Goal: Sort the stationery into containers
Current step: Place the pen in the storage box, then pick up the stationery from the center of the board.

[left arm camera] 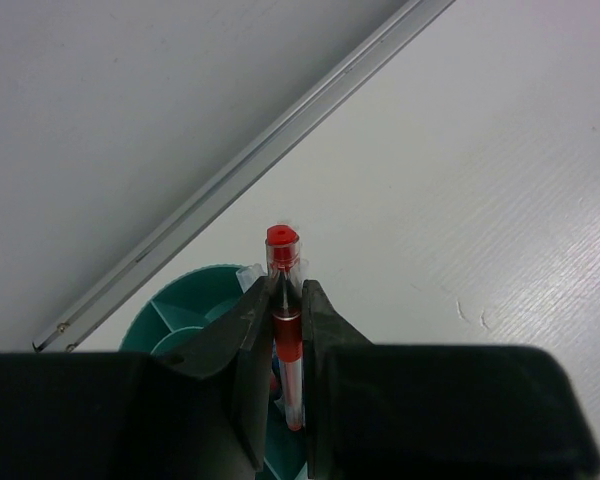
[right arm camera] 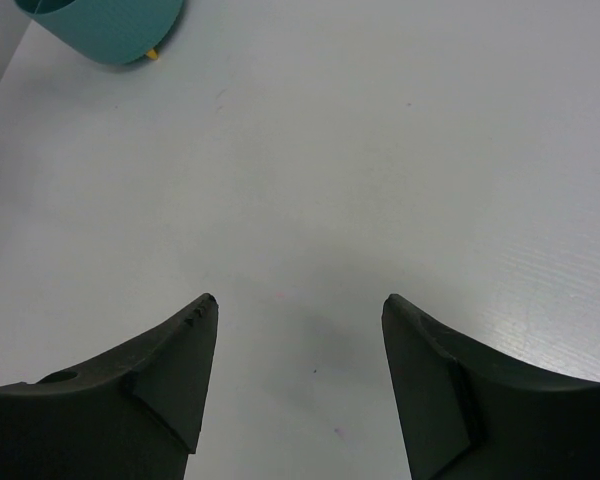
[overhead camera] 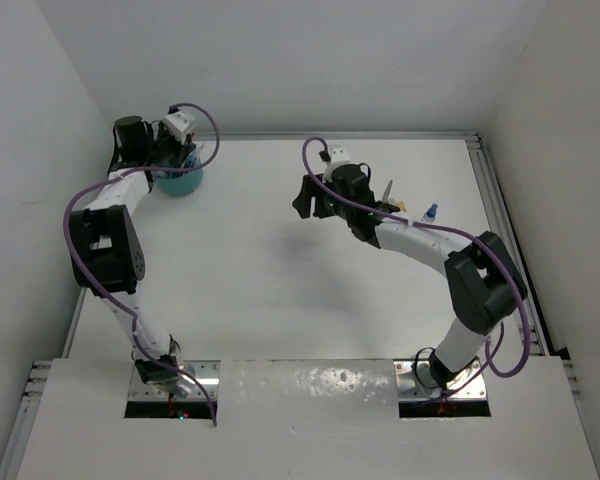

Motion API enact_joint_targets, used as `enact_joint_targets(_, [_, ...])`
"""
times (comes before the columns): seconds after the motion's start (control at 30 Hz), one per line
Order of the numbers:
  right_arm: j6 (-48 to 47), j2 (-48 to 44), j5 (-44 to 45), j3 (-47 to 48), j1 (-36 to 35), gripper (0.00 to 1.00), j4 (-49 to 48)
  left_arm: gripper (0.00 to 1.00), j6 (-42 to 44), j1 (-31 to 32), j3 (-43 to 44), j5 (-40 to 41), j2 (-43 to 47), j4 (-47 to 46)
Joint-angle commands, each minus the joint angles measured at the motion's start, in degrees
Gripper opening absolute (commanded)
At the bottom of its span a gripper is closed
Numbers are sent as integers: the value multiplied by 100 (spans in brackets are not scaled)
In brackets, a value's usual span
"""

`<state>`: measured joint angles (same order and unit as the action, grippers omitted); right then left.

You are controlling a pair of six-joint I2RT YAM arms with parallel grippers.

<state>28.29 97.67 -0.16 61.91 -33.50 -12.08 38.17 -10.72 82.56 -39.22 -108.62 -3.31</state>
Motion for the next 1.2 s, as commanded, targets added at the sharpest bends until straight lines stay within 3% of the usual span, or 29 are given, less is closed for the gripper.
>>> enact_joint_targets(0.0, [-113,-353,139,-3,10,66,-40,0,-29,-97,-65,-252,-98,-390])
enact_joint_targets(0.1, [-148,-424,183,-56,27,66,-5,12,-20,-149,-161,-182,-89,-442])
enact_joint_targets(0.27, [-210,-512,227,-82,27,66,83,18,15,-237,-250,-138,-107,-556])
enact_joint_targets(0.4, [-228,-565,254,-109,27,67,100,35,41,-255,-250,-173,-90,-504])
enact_joint_targets(0.43, [-237,-599,254,-118,27,67,126,44,58,-255,-258,-200,-81,-469])
enact_joint_targets(0.5, [-254,-626,254,-118,27,67,153,49,6,-255,-241,-252,-37,-451])
enact_joint_targets(0.6, [-289,-661,297,-65,27,67,275,51,-134,-281,-162,-296,7,-416])
enact_joint_targets(0.9, [-184,-1178,1167,-11,141,68,1892,53,-1231,-264,479,-227,394,233])
enact_joint_targets(0.97, [-184,-1328,1168,-100,238,48,2261,52,-1566,-273,576,-16,499,313])
enact_joint_targets(1.03, [-131,-1566,1185,-179,361,19,2620,46,-2100,-281,699,334,552,664])
enact_joint_targets(1.07, [-44,-1636,1211,-179,431,0,2736,34,-2277,-308,760,484,613,717])
enact_joint_targets(1.17, [140,-2136,1701,-232,519,3,3157,16,-3050,-378,1032,1387,658,1146])
